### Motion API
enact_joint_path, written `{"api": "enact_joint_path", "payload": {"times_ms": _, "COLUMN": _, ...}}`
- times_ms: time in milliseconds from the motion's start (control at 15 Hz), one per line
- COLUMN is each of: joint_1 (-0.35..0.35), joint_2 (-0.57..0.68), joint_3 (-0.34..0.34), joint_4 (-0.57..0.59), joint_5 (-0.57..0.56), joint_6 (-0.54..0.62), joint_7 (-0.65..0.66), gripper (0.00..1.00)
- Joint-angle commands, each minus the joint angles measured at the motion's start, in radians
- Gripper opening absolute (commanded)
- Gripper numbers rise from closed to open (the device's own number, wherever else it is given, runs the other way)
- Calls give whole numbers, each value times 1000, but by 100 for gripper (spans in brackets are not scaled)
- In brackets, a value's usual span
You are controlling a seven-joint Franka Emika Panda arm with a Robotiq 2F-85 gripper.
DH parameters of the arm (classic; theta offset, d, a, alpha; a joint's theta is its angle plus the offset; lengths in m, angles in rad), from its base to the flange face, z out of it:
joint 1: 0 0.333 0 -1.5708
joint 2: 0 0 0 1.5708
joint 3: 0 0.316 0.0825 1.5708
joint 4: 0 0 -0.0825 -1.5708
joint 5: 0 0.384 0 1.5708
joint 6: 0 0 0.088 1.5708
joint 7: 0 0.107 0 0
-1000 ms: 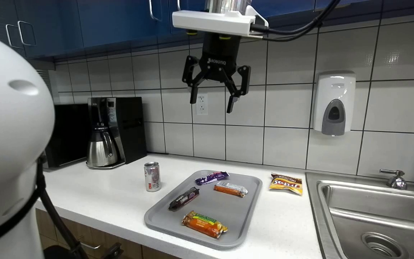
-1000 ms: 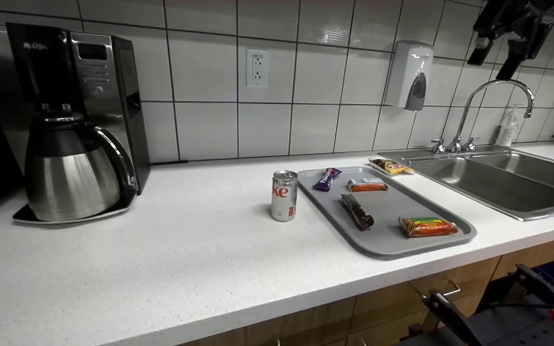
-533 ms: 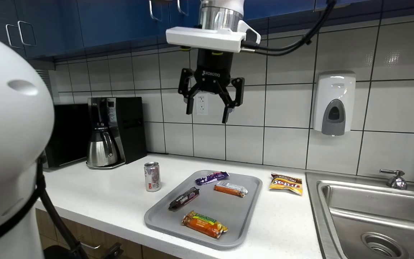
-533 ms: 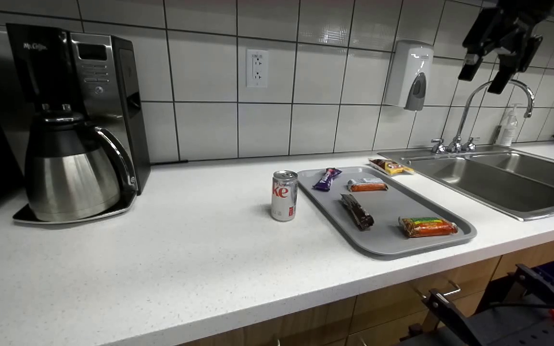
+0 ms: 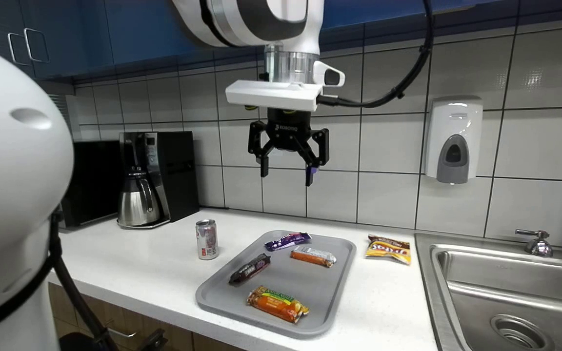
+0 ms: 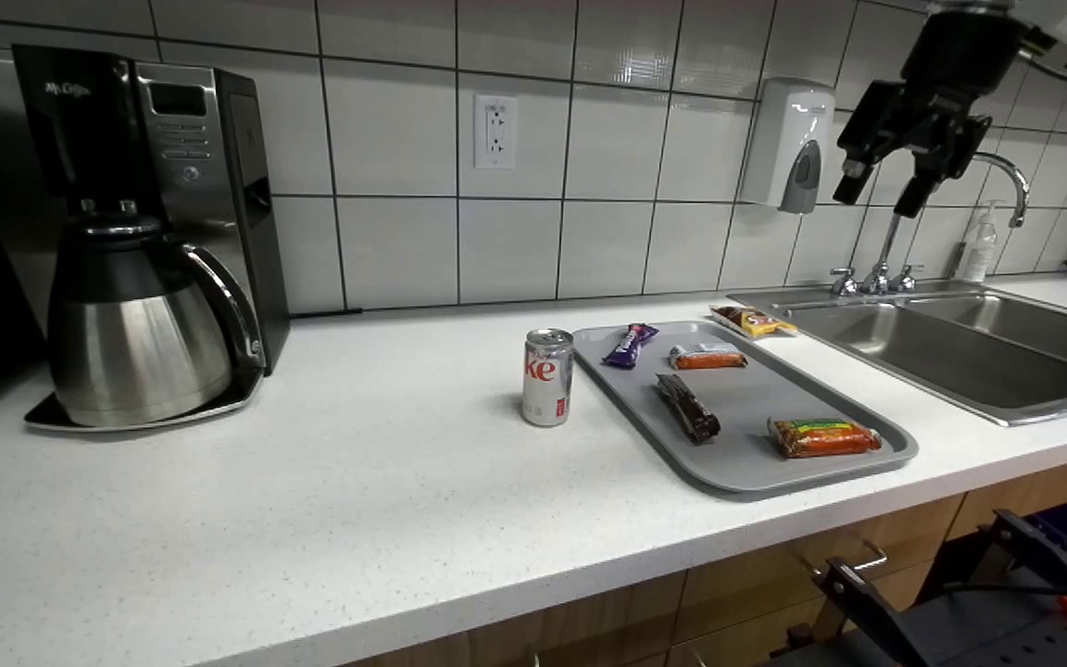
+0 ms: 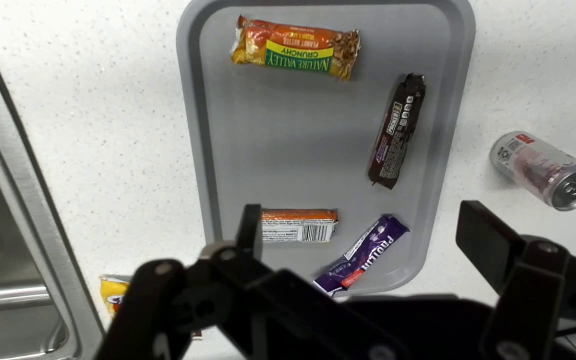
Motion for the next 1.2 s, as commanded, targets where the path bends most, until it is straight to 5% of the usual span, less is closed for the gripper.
{"api": "enact_joint_path", "payload": {"times_ms": 0, "joint_1": -12, "joint_2": 75, "joint_3": 57, "joint_4": -13, "joint_5": -25, "joint_6": 138, "joint_7": 89, "gripper": 100}}
{"api": "enact_joint_path", "payload": {"times_ms": 600, "joint_1": -25, "joint_2": 326, "joint_3": 174, "joint_4": 36, "joint_5": -85, "joint_6": 425, "joint_7": 370, "gripper": 100}}
{"api": "enact_joint_path", "payload": {"times_ms": 1133, "joint_1": 0, "joint_2": 493, "joint_3": 204, "joint_4": 165, "joint_5": -163, "joint_6": 422, "joint_7": 636, "gripper": 100}}
